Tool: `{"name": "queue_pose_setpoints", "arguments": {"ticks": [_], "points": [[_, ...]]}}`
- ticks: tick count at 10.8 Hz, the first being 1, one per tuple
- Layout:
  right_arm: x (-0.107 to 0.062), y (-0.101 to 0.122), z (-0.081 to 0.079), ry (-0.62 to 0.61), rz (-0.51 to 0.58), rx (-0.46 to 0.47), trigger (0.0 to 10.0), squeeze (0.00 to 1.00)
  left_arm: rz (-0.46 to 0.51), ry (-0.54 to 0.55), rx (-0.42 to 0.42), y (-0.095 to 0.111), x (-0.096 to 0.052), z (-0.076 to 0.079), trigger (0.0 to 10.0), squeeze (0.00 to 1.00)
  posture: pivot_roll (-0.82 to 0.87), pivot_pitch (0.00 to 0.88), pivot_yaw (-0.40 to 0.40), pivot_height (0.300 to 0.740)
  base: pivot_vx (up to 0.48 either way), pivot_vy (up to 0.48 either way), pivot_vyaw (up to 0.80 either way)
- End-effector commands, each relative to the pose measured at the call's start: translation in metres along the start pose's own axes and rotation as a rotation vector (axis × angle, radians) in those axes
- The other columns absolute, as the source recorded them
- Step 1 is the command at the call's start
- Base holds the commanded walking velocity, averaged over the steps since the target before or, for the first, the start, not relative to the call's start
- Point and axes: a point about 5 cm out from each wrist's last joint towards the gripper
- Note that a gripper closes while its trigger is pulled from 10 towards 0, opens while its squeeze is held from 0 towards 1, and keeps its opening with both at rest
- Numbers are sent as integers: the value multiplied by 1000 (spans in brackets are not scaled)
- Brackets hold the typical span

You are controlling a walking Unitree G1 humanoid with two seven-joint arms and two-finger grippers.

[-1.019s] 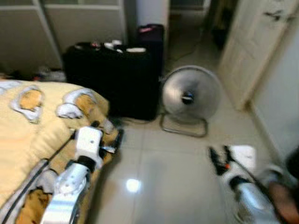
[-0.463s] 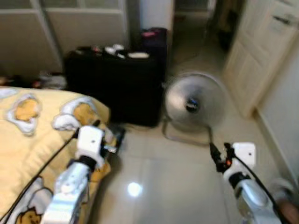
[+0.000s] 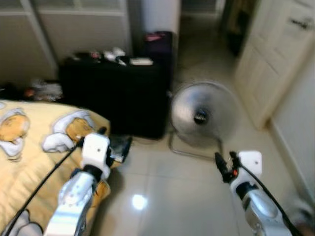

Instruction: Clean up the room

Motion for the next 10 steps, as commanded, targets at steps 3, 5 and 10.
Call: {"name": "queue_pose_setpoints", "arguments": {"ticks": [3,5,10], "points": [[3,2,-4,18,11,1,10000,0,3,19,11,2,0,-5,10000,0,36,0,7,740,356,0,0],[4,3,-1,16,16,-4,10000,0,4,14,11,2,-1,-4,10000,0,40,0,6,740,358,0,0],[5,-2,2,-46,-4,-22,10000,0,-1,21,5,0,-1,-3,10000,0,38,0,7,740,142,0,0]]}}
Point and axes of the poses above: a point about 5 cm out from each wrist's last joint towards the gripper, its own x axis pointing out of the wrist towards the gripper, its own y axis along the axis of the wrist's last joint, z = x × y, and after that the axes turned 6 degrees about -x, right-handed
